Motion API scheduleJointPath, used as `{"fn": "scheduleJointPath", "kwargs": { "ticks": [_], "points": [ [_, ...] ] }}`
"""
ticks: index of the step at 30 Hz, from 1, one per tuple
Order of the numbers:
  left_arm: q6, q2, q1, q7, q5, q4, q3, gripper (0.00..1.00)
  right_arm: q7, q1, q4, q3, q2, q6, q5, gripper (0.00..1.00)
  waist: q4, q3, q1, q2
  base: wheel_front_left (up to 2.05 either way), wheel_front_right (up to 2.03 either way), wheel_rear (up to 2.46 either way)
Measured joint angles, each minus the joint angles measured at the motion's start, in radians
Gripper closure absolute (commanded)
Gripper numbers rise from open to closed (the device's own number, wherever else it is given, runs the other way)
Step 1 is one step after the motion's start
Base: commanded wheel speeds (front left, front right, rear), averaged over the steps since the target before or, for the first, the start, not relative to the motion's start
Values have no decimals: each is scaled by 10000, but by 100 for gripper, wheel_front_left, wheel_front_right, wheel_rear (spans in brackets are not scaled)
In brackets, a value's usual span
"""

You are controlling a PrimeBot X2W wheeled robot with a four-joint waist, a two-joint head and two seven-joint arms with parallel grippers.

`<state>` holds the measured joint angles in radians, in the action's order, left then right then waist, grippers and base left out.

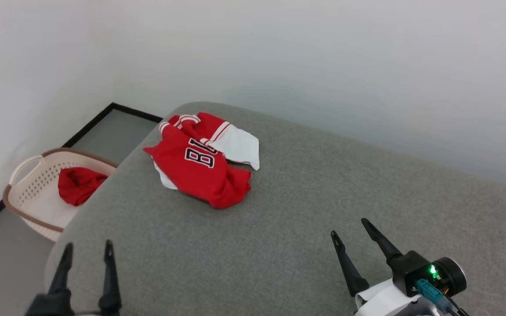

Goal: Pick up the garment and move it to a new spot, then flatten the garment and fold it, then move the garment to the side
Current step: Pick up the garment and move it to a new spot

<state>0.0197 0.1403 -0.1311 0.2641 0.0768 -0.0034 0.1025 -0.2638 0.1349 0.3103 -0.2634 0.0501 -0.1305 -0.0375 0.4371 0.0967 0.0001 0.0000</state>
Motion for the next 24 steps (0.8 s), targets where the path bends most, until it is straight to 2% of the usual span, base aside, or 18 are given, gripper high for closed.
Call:
{"fn": "scheduleJointPath", "kwargs": {
  "ticks": [3, 5, 8, 13, 17, 22, 24],
  "points": [
    [-625, 245, 659, -284, 543, 550, -35, 0, 0, -23, 54, 119, 0, 0, 102, 0, 50, -96, 0, 0, 0, 0, 0],
    [-1005, 506, 1398, -976, 1095, 754, -42, 0, -2, -45, 27, 238, 4, 0, 259, 0, 72, -173, 0, 0, 0, 0, 0],
    [-1310, 997, 2609, -2013, 2019, 894, -119, 0, -2, 12, -117, 357, -4, 0, 667, 0, 95, -409, 0, 0, 0, 0, 0],
    [-1446, 1927, 4900, -3883, 3929, 1480, -389, 0, 192, 517, -554, 679, -2, -2, 1413, 0, 73, -1089, 0, 0, 0, 0, 0],
    [-1486, 2830, 6724, -5509, 5323, 2048, -1060, 0, 493, 811, -1131, 865, 207, -2, 1766, 0, -31, -1867, 0, 0, 0, 0, 0],
    [-1488, 3628, 8565, -6763, 6385, 3283, -1797, 0, 1005, 1042, -2201, 940, 725, -2, 1908, 0, -257, -3034, 0, 1, 0, 0, 0],
    [-1486, 3691, 9290, -7114, 6564, 3946, -2063, 0, 1246, 1046, -2646, 953, 949, -2, 1948, 0, -336, -3505, 0, 0, 0, 0, 0]
  ]
}}
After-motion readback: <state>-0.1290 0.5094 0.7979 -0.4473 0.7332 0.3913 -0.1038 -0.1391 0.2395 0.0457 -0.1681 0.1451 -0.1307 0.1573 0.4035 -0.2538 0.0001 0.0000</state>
